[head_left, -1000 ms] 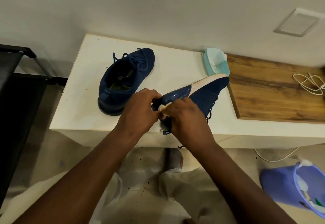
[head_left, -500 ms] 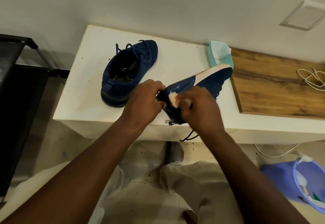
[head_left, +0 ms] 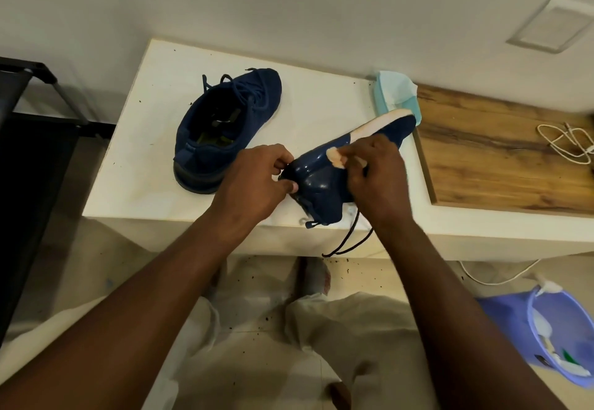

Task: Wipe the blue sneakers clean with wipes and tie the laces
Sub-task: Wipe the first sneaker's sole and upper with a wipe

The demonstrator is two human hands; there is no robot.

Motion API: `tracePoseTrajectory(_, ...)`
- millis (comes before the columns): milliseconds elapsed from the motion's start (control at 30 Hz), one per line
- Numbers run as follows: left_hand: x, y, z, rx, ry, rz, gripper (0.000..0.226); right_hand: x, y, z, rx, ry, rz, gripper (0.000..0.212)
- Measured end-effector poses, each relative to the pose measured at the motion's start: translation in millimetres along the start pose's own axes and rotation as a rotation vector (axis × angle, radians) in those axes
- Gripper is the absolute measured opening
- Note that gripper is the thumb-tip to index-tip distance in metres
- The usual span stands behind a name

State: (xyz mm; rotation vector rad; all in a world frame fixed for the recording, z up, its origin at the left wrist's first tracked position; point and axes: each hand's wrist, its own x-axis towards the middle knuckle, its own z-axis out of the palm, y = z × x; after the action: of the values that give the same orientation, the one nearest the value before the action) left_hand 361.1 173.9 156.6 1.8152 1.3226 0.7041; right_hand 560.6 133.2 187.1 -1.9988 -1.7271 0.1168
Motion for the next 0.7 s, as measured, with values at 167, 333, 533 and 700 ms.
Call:
tracePoseTrajectory(167, 1, 0, 1, -0.016, -0.001, 0.0, 0.032, -20, -29, 17, -0.042, -0.156, -0.31, 0.024)
tracePoseTrajectory(333, 1, 1, 0, -0.02, 0.0, 0.004, 0.032, 14, -4, 19, -0.053, 0.043, -0.047, 0.028)
tracePoseTrajectory(533, 2, 0, 1, 0.0, 0.001, 0.034, 0.026, -14, -44, 30, -0.1, -0.075, -0.226, 0.021)
tracePoseTrajectory(700, 1, 1, 1, -0.037, 0.012, 0.033, 0.025, -11, -36, 21, -0.099, -0.023, -0.248, 0.018)
